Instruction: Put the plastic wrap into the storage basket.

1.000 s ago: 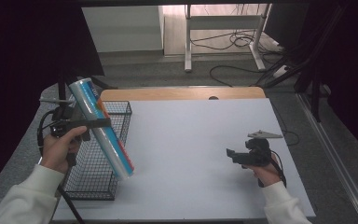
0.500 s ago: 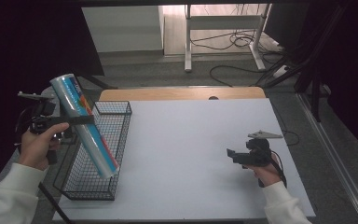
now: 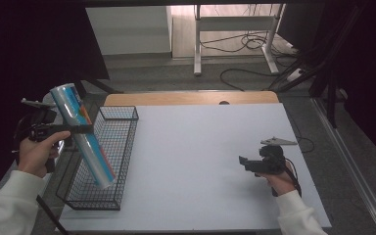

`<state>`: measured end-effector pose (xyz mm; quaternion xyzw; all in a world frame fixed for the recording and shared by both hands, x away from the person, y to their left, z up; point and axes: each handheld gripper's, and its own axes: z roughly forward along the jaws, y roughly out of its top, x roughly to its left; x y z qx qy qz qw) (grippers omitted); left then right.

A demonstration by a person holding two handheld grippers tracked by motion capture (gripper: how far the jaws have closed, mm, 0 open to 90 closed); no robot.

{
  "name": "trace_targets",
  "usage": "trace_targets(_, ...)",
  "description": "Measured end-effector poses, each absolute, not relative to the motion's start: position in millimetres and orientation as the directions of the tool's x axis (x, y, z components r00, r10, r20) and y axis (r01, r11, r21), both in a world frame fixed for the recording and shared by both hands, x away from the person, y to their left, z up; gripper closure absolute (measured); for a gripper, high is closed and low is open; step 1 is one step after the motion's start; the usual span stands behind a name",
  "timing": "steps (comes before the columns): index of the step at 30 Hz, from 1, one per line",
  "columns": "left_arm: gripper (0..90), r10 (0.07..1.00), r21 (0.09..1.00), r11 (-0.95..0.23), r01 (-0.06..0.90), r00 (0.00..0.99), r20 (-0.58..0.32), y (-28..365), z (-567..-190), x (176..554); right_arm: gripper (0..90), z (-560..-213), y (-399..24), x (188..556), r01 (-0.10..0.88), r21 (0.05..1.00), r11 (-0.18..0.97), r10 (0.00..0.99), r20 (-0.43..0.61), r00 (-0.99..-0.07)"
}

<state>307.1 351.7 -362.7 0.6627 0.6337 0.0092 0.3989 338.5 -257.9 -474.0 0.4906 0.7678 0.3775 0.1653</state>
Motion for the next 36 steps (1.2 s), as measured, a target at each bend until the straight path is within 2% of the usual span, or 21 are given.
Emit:
trace_targets(23,31.9,0.873,0.454,0.068,0.888,0.167,-0.458,338.7,-402.4,319.4,11.8,-474.8,-262.0,340.6,0.635,0.738,0.230,0.885,0.112,-0.451)
trace_targets(36,31.7,0.872,0.421,0.138,0.897,0.092,-0.481,334.9,-426.4,346.0,11.8,-476.5,-262.8,341.8,0.642,0.732,0.229,0.889,0.112,-0.444)
